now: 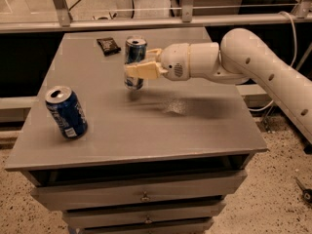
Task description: Move redbull can near pepsi can
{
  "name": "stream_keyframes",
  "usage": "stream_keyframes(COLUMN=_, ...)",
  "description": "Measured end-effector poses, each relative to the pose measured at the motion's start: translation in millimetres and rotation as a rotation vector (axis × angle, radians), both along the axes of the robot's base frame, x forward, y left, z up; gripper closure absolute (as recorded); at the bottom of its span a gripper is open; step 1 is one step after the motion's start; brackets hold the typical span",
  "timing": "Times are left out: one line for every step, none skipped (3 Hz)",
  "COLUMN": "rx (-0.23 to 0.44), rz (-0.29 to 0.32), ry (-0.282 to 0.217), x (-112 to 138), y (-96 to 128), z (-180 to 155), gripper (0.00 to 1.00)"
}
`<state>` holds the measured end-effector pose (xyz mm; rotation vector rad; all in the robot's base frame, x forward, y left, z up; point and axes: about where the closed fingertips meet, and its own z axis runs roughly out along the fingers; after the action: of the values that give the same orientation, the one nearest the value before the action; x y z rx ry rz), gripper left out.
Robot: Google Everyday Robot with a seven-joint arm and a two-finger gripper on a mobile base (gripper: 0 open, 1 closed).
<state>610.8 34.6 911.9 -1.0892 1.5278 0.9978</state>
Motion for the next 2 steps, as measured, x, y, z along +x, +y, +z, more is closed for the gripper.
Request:
stream_keyframes(rx=0.003, rz=0.095, ry=0.053, x=-25.6, y=25.2, z=2.5, gripper=1.0)
stream_keyframes(rx=-0.001, rz=0.202, ry=0.065, x=-57.3, y=43.9, z=-3.2, gripper=1.0)
